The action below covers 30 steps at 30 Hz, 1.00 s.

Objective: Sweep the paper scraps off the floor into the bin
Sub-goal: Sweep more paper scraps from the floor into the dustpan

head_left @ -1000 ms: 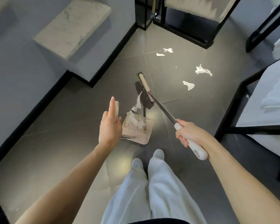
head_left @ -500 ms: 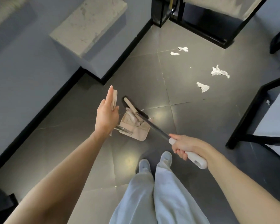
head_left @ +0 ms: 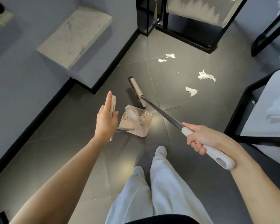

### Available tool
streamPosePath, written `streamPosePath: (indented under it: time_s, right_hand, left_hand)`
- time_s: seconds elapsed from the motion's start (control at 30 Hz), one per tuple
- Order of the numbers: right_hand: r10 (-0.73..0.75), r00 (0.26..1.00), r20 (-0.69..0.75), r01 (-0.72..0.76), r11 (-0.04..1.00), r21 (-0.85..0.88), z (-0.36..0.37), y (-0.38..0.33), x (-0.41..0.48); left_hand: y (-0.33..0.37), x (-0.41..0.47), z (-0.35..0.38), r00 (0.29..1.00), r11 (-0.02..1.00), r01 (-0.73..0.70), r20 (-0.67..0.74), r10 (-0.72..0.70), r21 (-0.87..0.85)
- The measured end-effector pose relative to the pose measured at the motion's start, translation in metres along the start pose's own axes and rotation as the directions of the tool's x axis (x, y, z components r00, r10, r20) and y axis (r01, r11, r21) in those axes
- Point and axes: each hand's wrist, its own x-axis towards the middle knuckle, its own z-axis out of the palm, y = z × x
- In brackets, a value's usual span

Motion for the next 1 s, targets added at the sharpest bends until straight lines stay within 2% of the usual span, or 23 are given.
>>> streamPosePath:
  time_s: [0.2,0.37,0.57,0.67,0.73,0.87,1.0]
  right_hand:
    - [-0.038,0.993,-0.111,0.050,0.993,0.103,-0.037,-0.016,0.021]
    - [-0.044,0.972,-0.229,0.079,0.986,0.145,-0.078,-0.021,0.032]
    - [-0.005,0.945,-0.326,0.091,0.964,0.250,-0.134,-0.026,0.042]
    - [0.003,0.930,-0.368,0.106,0.955,0.276,-0.153,-0.031,0.048]
    - [0.019,0.918,-0.395,0.103,0.953,0.286,-0.164,-0.037,0.055]
    - [0.046,0.892,-0.450,0.123,0.932,0.340,-0.179,-0.058,0.077]
    - [0.083,0.861,-0.501,0.119,0.926,0.359,-0.193,-0.086,0.102]
  left_hand:
    - [0.036,0.014,0.034,1.000,0.999,0.008,-0.007,-0.008,-0.036]
    - [0.081,0.048,0.066,0.998,0.999,-0.020,0.060,0.023,-0.048]
    - [0.146,0.092,0.109,0.967,0.982,-0.184,0.169,0.190,-0.049]
    - [0.170,0.117,0.125,0.906,0.934,-0.352,0.274,0.322,0.068]
    - [0.184,0.139,0.133,0.871,0.894,-0.424,0.334,0.360,0.145]
    - [0.206,0.192,0.144,0.858,0.873,-0.456,0.349,0.378,0.175]
    - [0.211,0.235,0.149,0.843,0.904,-0.413,0.424,0.332,0.112]
